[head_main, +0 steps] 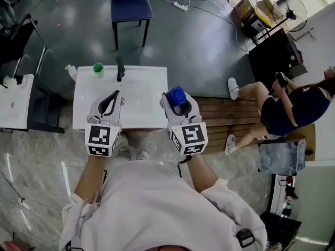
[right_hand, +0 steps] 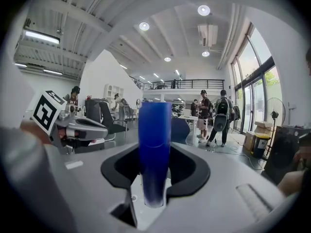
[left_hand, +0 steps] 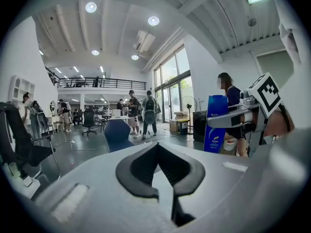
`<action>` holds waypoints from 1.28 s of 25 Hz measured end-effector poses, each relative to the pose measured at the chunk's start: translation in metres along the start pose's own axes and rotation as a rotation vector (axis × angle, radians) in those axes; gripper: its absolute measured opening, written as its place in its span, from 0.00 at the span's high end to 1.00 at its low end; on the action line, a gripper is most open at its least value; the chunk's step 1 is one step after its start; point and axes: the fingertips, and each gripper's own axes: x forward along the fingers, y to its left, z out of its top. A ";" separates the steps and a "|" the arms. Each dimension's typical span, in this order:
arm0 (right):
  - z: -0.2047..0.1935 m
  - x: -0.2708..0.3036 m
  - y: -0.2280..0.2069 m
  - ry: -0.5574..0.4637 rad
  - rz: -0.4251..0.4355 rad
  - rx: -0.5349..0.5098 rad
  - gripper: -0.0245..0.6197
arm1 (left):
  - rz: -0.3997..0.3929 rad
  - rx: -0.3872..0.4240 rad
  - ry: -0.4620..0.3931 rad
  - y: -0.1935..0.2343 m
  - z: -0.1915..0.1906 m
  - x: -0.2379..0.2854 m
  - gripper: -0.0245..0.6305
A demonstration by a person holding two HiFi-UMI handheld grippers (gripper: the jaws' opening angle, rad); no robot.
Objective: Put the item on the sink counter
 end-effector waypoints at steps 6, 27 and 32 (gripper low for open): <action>0.008 0.047 -0.004 0.008 -0.037 0.005 0.73 | -0.072 0.015 0.013 0.029 -0.008 0.039 0.97; -0.004 0.138 -0.021 0.009 -0.009 0.025 0.73 | -0.132 0.028 0.007 0.067 -0.016 0.109 0.97; -0.018 0.160 -0.031 0.006 0.024 0.022 0.73 | -0.118 0.016 0.024 0.068 -0.030 0.130 0.97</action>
